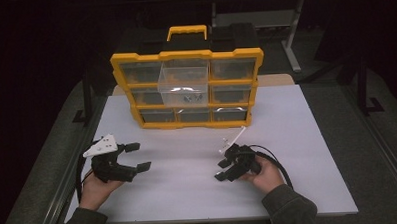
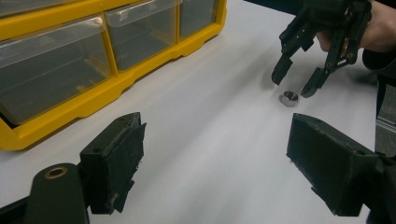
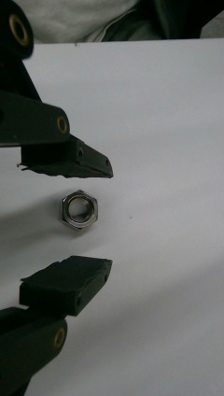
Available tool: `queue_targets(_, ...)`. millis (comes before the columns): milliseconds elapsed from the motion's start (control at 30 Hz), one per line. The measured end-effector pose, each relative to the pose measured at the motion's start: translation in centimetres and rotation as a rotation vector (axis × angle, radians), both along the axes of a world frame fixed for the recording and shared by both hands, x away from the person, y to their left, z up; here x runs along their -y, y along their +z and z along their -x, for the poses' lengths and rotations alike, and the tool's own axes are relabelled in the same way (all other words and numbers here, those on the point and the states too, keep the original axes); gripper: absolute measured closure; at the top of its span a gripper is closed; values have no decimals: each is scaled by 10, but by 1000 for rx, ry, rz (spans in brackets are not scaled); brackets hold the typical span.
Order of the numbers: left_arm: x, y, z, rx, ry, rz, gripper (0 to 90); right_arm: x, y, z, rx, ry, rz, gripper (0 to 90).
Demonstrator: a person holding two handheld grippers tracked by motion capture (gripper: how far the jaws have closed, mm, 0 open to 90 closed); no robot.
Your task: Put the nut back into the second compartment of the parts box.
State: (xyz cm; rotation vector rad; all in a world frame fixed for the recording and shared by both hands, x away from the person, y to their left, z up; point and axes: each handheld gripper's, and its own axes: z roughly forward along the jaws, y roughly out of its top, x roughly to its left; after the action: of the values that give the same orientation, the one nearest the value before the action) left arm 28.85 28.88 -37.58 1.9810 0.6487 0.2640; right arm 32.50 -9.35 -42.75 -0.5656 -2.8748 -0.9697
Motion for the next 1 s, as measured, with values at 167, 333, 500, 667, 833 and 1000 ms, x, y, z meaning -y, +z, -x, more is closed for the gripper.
queue_targets(167, 0, 0, 0, -1, -1, -2, 185, -1, -5, 4, 12, 2, 11, 538)
queue_targets(333, 0, 0, 0, -1, 0, -1, 185, -2, -9, 6, 19, 10, 21, 601)
queue_targets(500, 0, 0, -1, 1, -2, -6, 185, -3, -9, 9, 50, 6, 25, 649)
queue_targets(667, 0, 0, 0, 0, -2, 3, 186, -3, -10, 9, 46, -21, 21, 657)
queue_targets(833, 0, 1, 0, 1, -3, 2, 186, -4, -10, 14, 64, -40, 25, 659)
queue_targets(1000, 0, 0, 0, -3, -7, -2, 186, -5, -10, 16, 90, -37, 33, 659)
